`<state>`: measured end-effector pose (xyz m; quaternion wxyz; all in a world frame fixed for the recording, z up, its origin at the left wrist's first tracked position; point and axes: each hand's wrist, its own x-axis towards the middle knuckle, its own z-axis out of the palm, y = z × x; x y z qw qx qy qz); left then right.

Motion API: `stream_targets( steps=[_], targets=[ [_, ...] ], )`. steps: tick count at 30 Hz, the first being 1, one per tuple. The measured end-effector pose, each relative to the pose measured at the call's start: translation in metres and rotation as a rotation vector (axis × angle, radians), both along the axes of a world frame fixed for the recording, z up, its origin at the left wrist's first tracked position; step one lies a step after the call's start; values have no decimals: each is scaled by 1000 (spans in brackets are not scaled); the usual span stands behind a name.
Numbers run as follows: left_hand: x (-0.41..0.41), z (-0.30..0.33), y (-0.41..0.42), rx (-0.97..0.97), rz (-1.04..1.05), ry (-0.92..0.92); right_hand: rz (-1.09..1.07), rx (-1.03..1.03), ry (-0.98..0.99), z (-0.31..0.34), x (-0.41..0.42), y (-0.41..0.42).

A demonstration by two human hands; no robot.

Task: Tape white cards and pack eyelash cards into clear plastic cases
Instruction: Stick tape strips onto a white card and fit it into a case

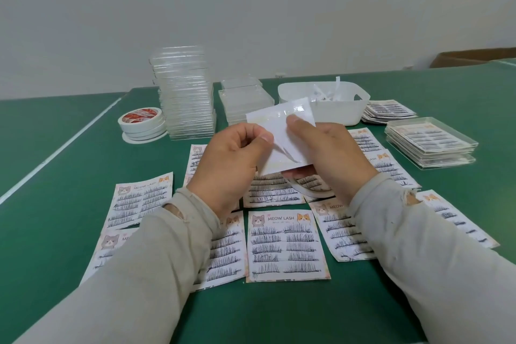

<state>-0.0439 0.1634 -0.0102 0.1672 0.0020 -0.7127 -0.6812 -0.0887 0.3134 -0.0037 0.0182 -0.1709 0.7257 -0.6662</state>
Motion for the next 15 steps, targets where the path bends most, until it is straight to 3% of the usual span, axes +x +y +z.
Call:
stream_targets(
  steps=[4, 9, 15],
  targets=[
    [-4, -4, -2, -101, 154, 44, -320, 279, 312, -2, -5, 5],
    [-8, -5, -5, -98, 252, 83, -306, 441, 733, 3, 1, 5],
    [-7, -6, -2, -85, 223, 111, -173, 582, 717, 3, 1, 7]
  ],
)
